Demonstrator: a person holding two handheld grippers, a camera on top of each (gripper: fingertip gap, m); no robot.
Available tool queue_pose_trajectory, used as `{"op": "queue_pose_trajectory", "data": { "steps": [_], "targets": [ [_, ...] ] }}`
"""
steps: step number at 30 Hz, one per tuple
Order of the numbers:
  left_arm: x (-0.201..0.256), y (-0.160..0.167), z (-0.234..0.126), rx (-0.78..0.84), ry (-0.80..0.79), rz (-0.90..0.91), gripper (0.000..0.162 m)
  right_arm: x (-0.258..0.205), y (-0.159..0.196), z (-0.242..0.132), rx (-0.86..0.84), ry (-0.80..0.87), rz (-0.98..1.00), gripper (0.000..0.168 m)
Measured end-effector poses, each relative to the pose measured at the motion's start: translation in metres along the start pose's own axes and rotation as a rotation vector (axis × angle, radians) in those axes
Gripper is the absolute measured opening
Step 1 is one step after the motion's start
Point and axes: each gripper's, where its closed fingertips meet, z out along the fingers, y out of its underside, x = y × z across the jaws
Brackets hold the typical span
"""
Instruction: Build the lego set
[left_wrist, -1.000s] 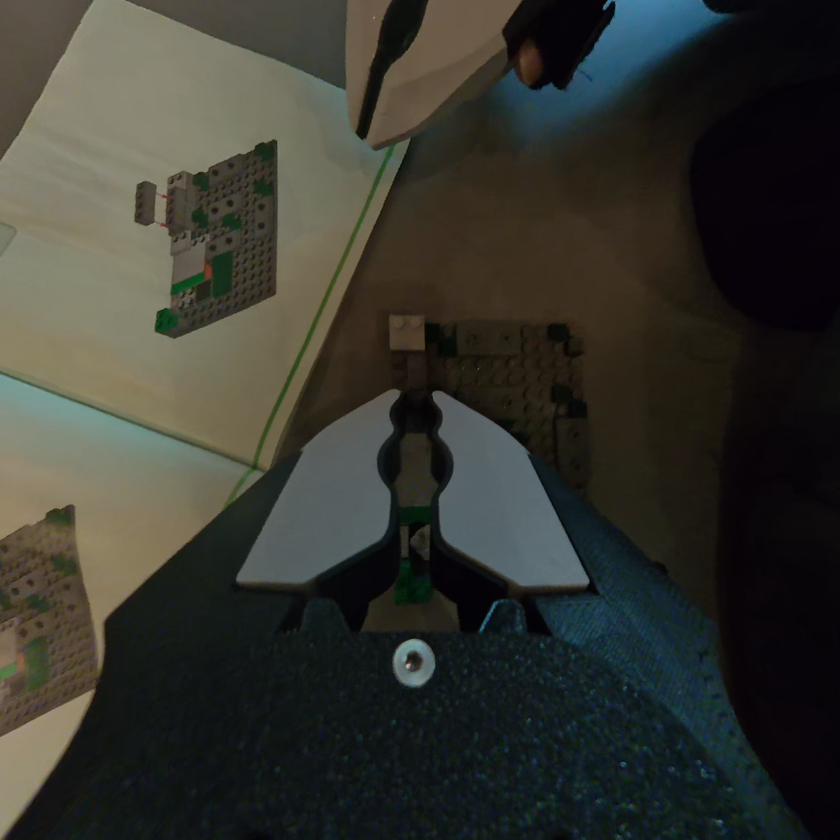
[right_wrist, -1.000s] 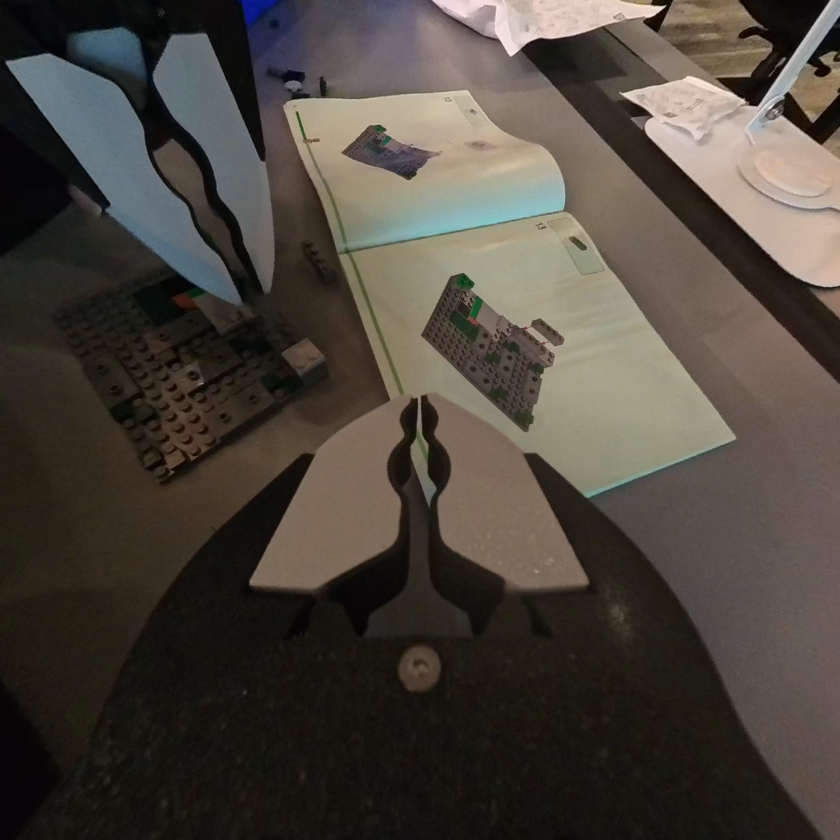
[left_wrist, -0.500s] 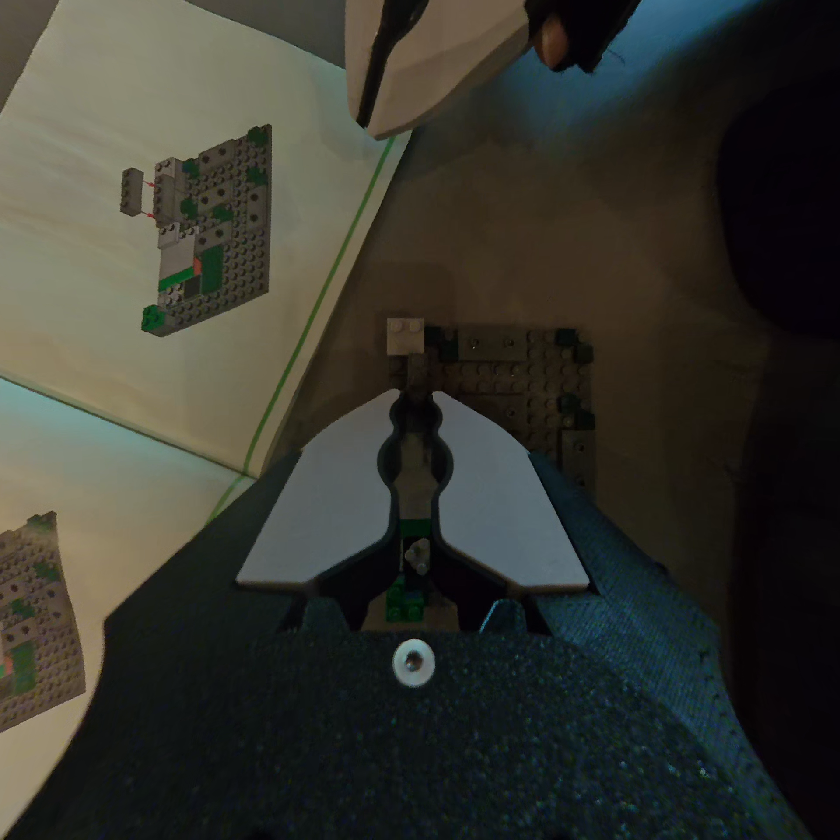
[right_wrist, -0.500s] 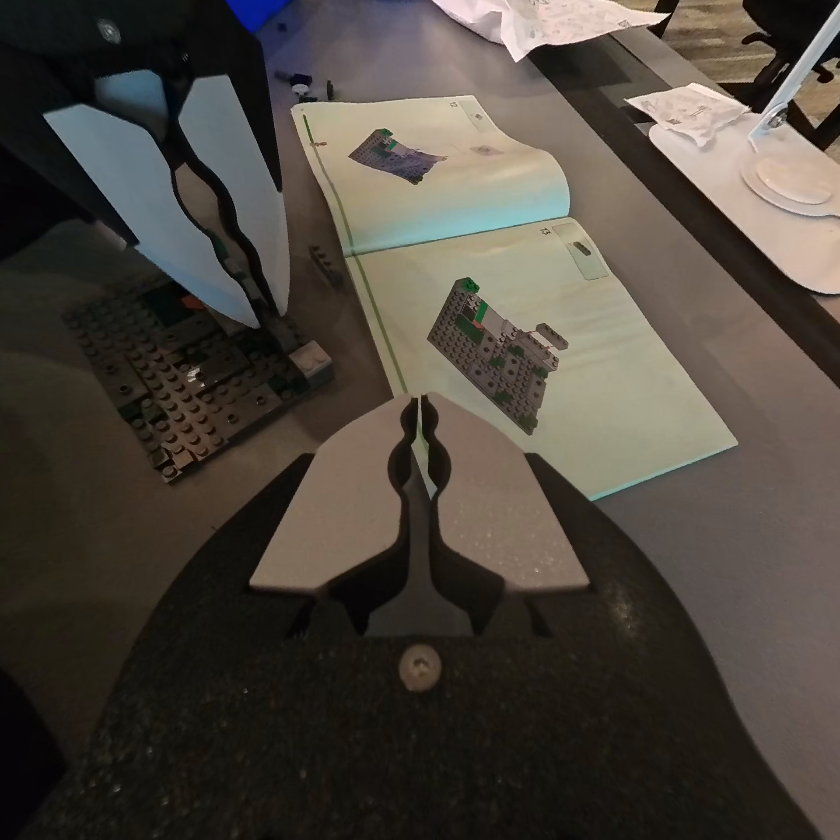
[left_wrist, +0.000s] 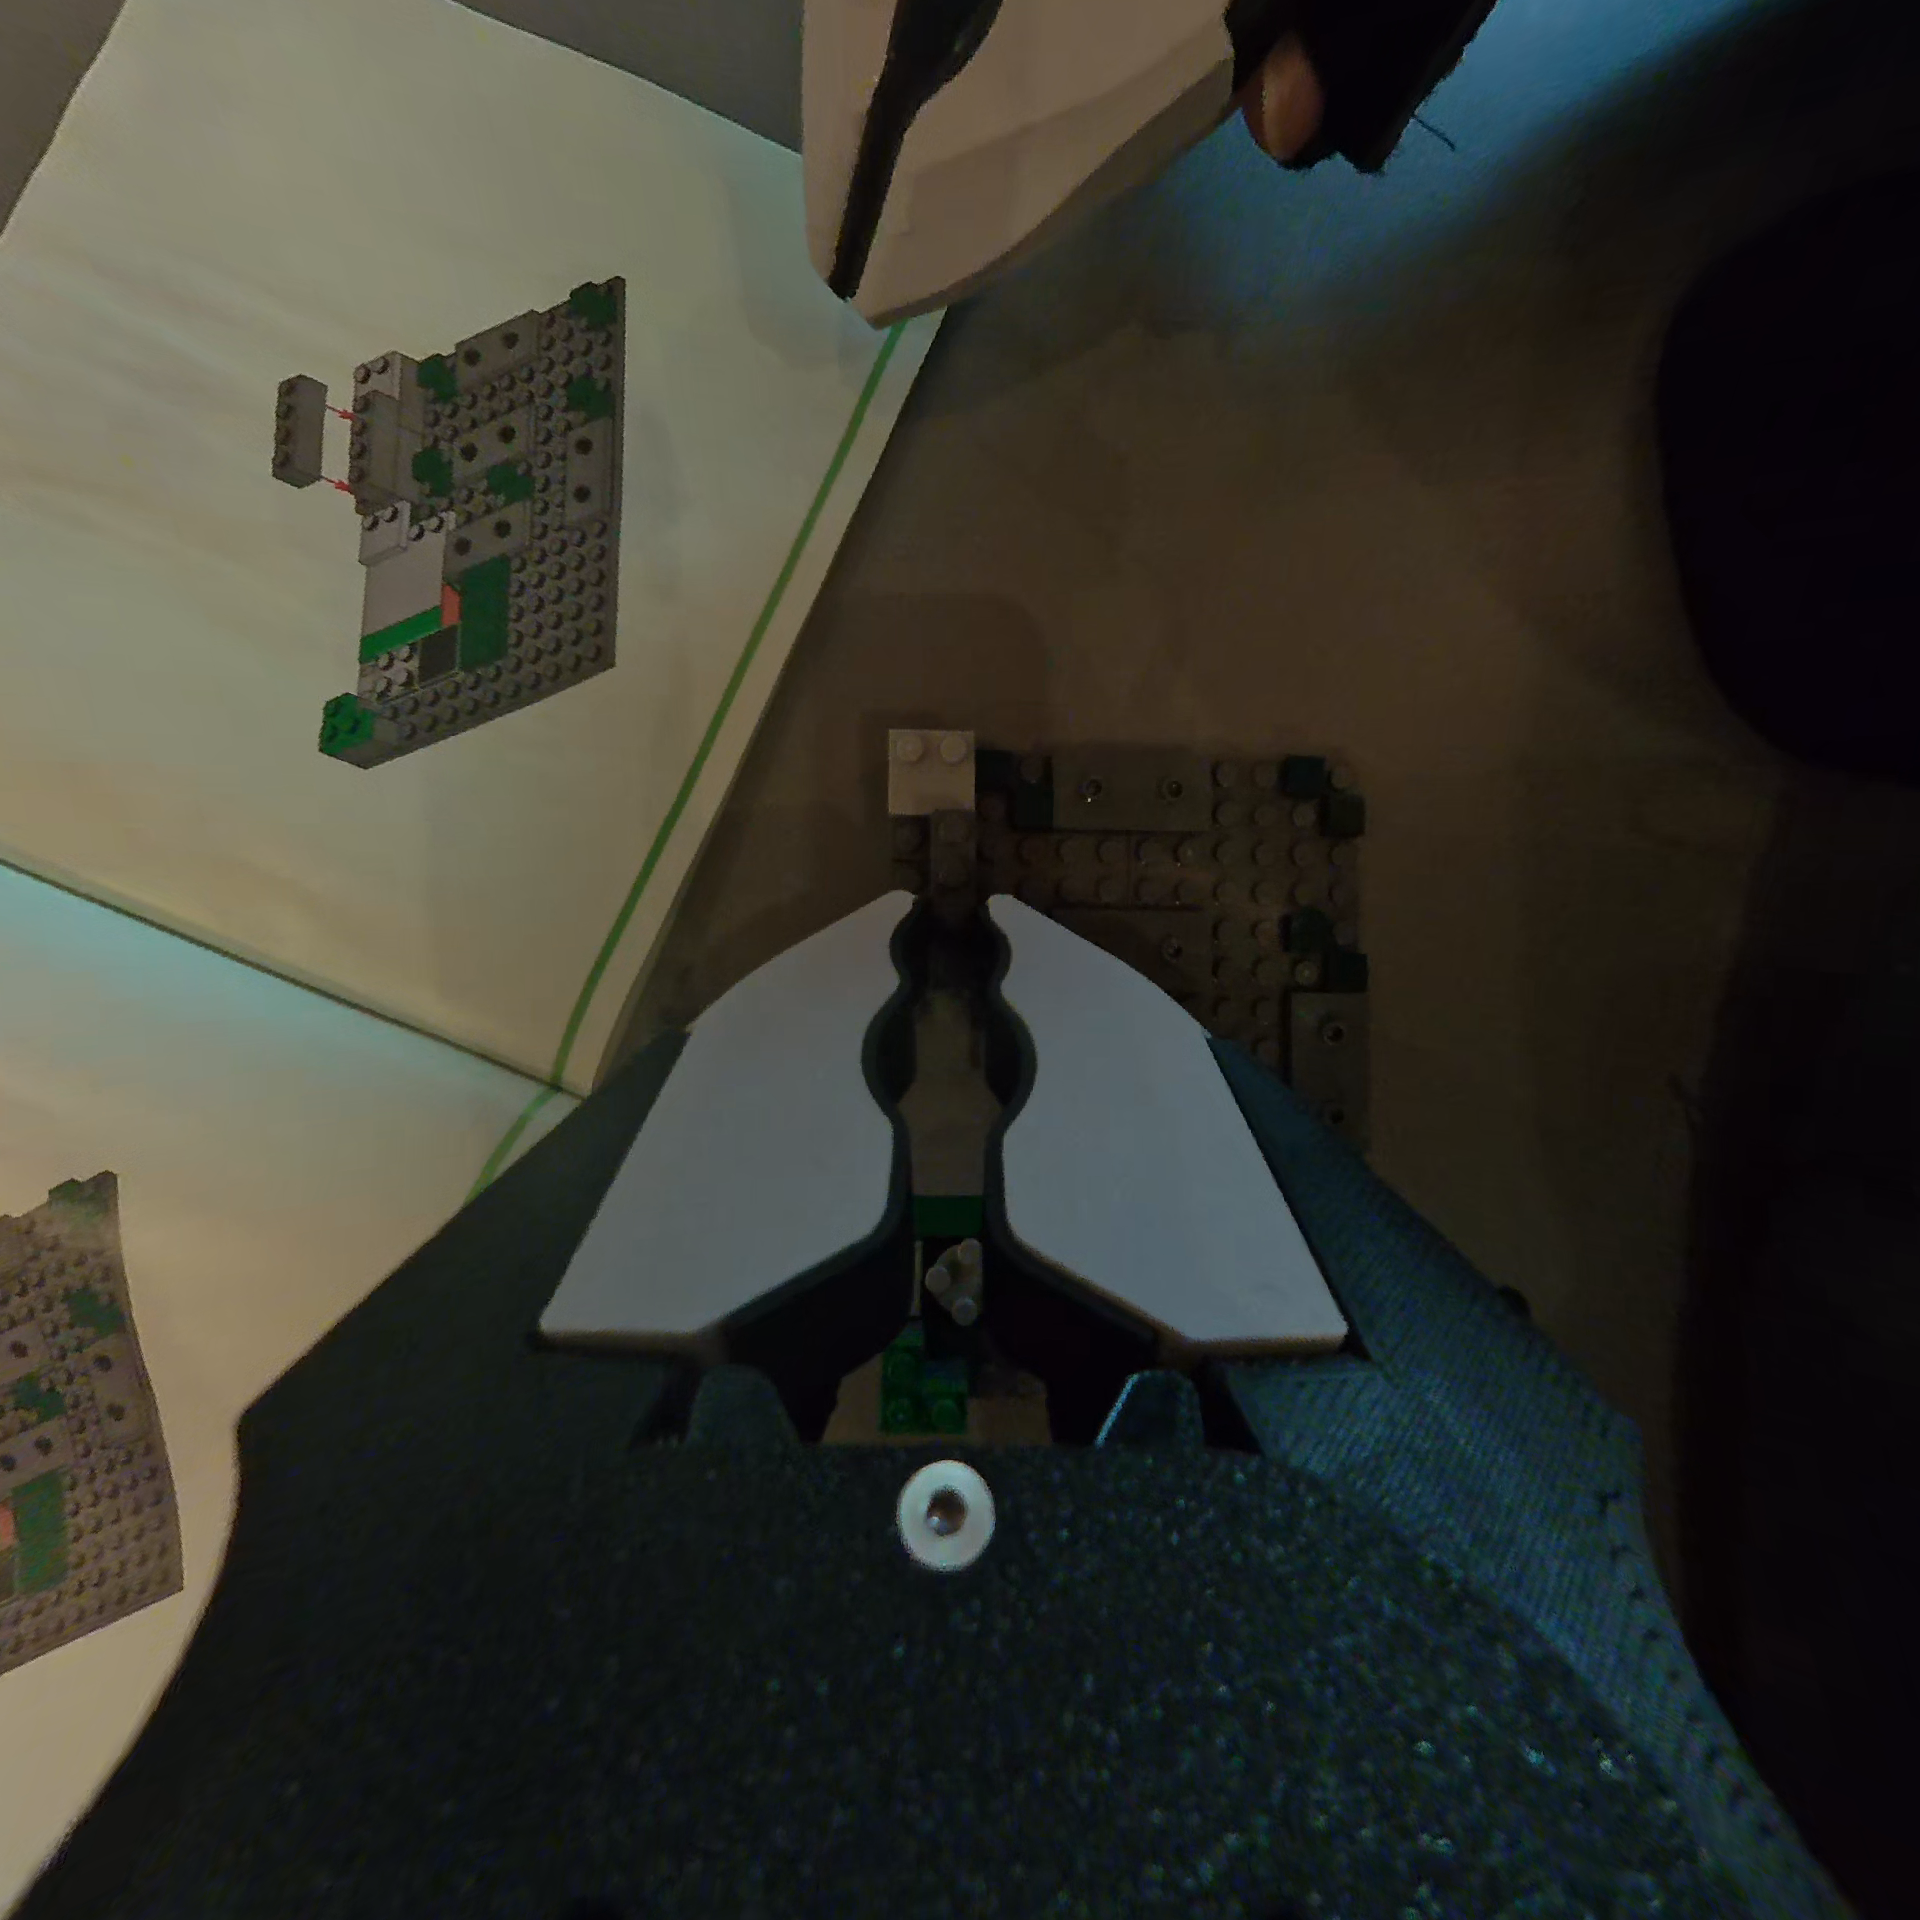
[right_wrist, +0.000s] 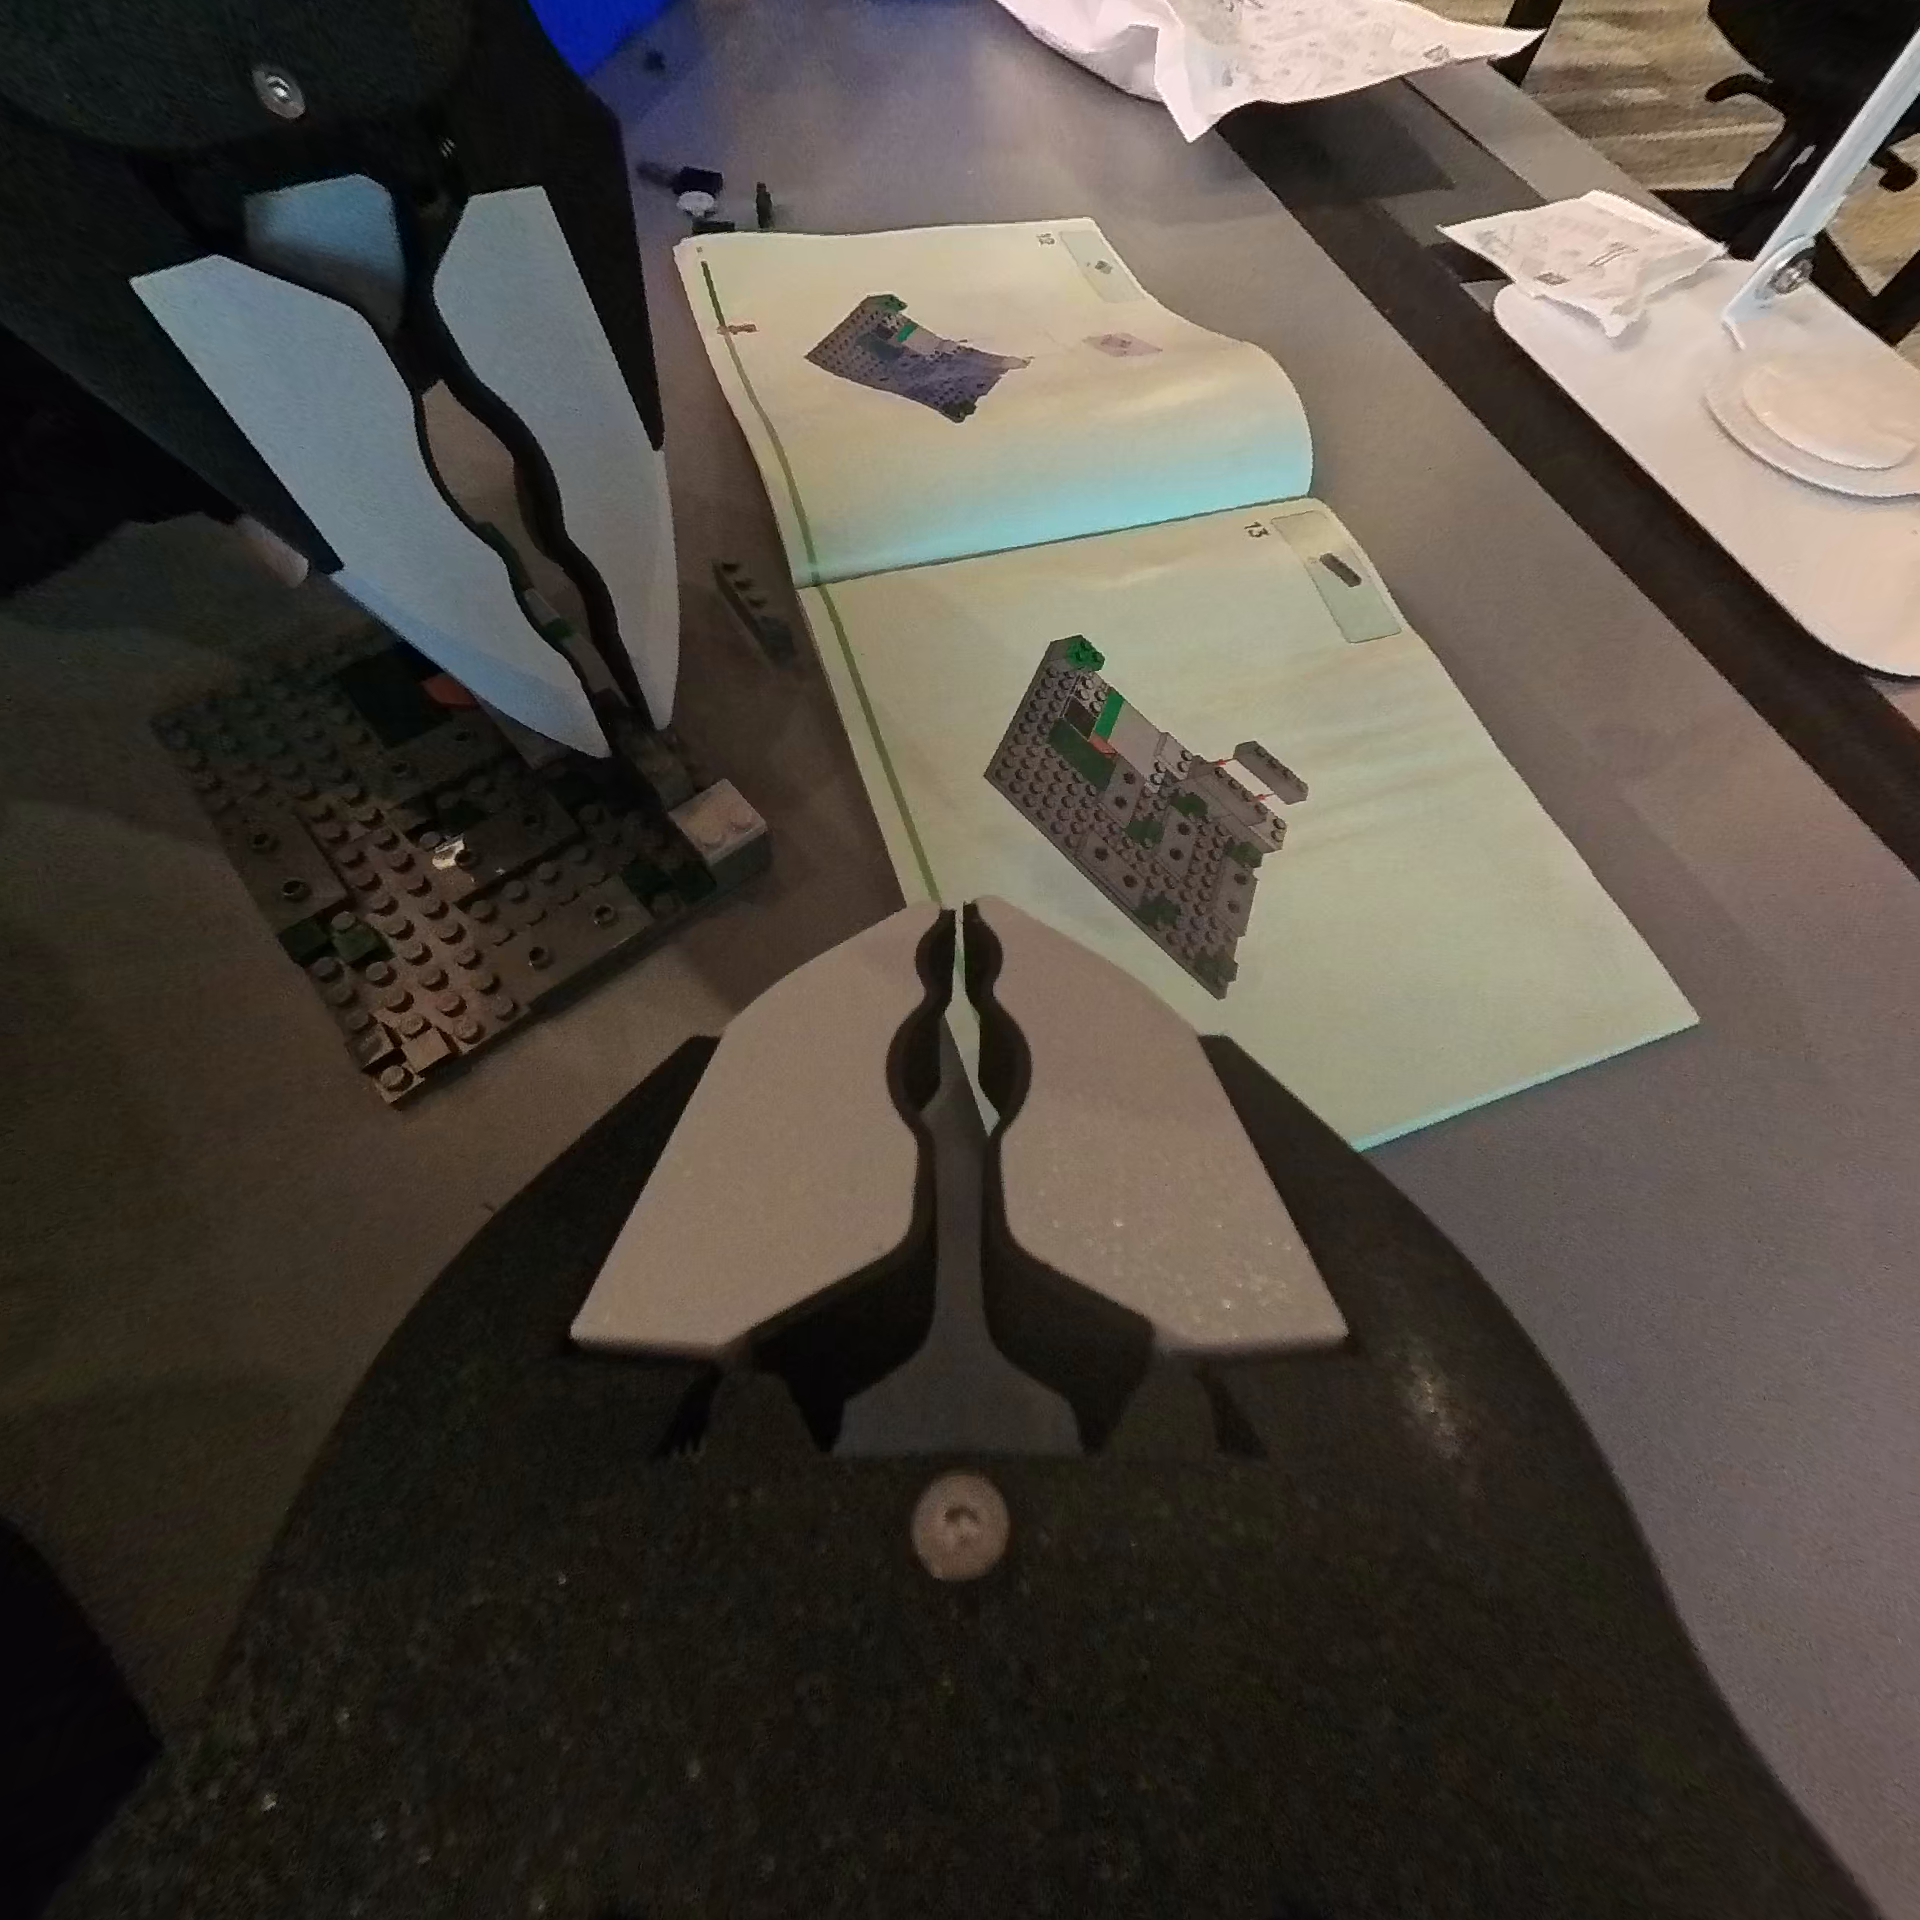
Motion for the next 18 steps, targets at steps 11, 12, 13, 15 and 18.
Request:
{"op": "queue_pose_trajectory", "data": {
  "steps": [11,12,13,15,18],
  "targets": [
    [0.0004,0.0015,0.0022,-0.011,0.000,0.002,0.009,-0.0008,-0.0006,-0.0003,0.001,-0.001,-0.003,0.001],
    [-0.0001,0.0013,0.0020,-0.010,-0.002,0.001,0.009,-0.0009,-0.0005,-0.0003,0.000,-0.001,-0.003,0.001],
    [0.0000,0.0012,0.0018,-0.009,-0.001,0.000,0.009,-0.0010,-0.0004,-0.0002,0.000,-0.002,-0.003,0.001],
    [-0.0003,0.0013,0.0018,-0.009,-0.002,-0.003,0.009,-0.0013,-0.0004,-0.0001,0.000,-0.003,-0.004,0.001],
    [-0.0004,0.0016,0.0021,-0.010,0.000,-0.005,0.009,-0.0016,-0.0006,0.0001,-0.001,-0.004,-0.005,0.001]
  ]
}}
